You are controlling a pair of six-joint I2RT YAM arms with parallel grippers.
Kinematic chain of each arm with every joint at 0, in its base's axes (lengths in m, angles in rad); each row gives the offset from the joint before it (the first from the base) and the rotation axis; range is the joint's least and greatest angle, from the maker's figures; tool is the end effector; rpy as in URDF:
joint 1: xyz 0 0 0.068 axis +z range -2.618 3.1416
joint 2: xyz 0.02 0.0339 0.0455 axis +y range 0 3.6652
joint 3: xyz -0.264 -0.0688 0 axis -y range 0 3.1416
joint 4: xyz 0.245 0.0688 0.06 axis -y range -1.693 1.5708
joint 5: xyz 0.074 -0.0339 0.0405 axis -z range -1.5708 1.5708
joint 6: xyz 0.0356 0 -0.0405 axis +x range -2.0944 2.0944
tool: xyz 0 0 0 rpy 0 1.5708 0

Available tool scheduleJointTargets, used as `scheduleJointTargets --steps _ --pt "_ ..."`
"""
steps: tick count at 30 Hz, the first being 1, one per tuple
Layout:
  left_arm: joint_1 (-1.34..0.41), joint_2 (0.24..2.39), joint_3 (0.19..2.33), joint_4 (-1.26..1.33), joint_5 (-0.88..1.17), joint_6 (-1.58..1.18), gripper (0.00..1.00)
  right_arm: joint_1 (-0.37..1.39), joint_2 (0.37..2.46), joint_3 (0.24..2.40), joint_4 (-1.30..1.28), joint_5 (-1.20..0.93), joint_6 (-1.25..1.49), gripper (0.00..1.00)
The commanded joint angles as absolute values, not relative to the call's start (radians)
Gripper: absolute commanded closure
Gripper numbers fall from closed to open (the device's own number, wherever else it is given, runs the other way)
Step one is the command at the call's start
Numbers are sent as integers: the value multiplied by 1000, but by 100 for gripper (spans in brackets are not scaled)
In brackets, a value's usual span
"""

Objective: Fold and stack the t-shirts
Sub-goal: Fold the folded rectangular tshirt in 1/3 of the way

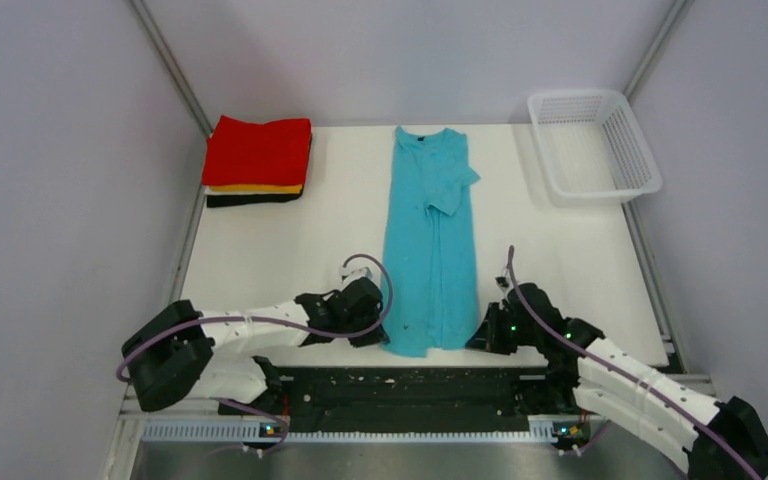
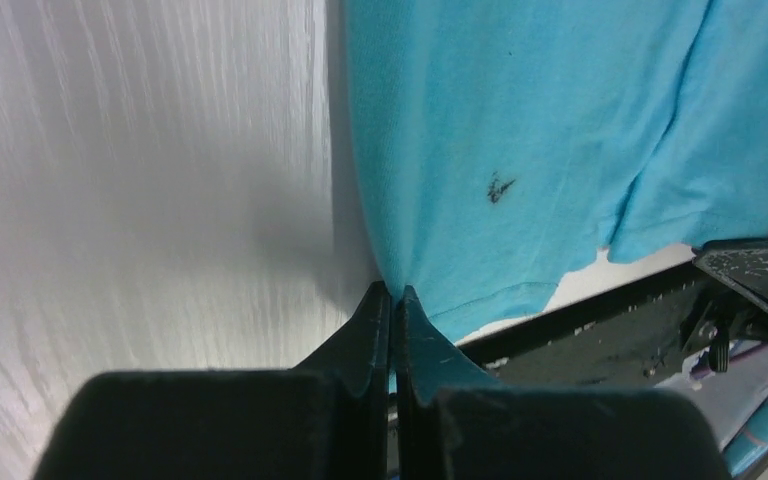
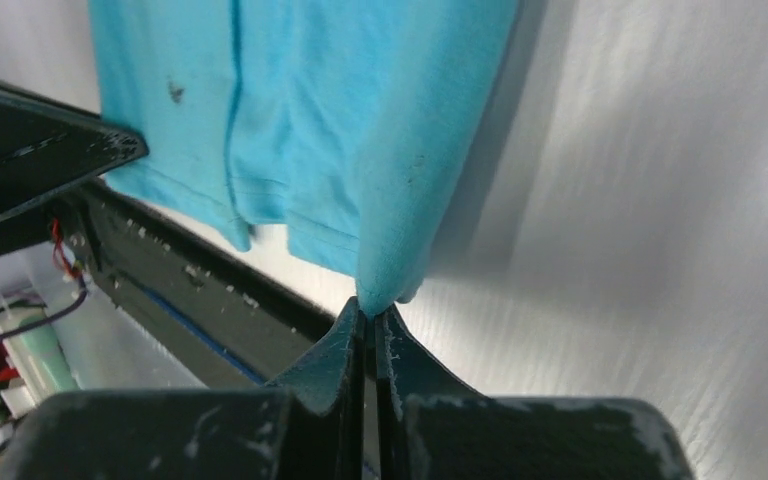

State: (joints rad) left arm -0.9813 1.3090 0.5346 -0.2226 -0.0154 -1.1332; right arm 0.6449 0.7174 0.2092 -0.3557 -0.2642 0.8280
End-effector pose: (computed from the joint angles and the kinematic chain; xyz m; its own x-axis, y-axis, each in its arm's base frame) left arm 0.1274 -0.1894 0.1480 -0.9465 -0.2140 -0.2417 -0.0727 0.8708 -0.4862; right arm 0.1020 0.0884 0.1379 -0.9382 0.1840 -0.2930 -0.0365 0.7895 0.6127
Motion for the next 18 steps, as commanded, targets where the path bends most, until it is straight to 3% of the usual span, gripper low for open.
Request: scheduleJointTargets --steps 1,7,18 --pt "-1019 1196 504 -263 23 -1153 100 717 574 217 -453 -257 883 100" --pt "-1014 1205 604 -251 -35 -1082 100 722 551 268 -428 -178 876 100" --pt "-721 1471 1006 -379 -5 -893 100 659 949 535 -230 45 733 100"
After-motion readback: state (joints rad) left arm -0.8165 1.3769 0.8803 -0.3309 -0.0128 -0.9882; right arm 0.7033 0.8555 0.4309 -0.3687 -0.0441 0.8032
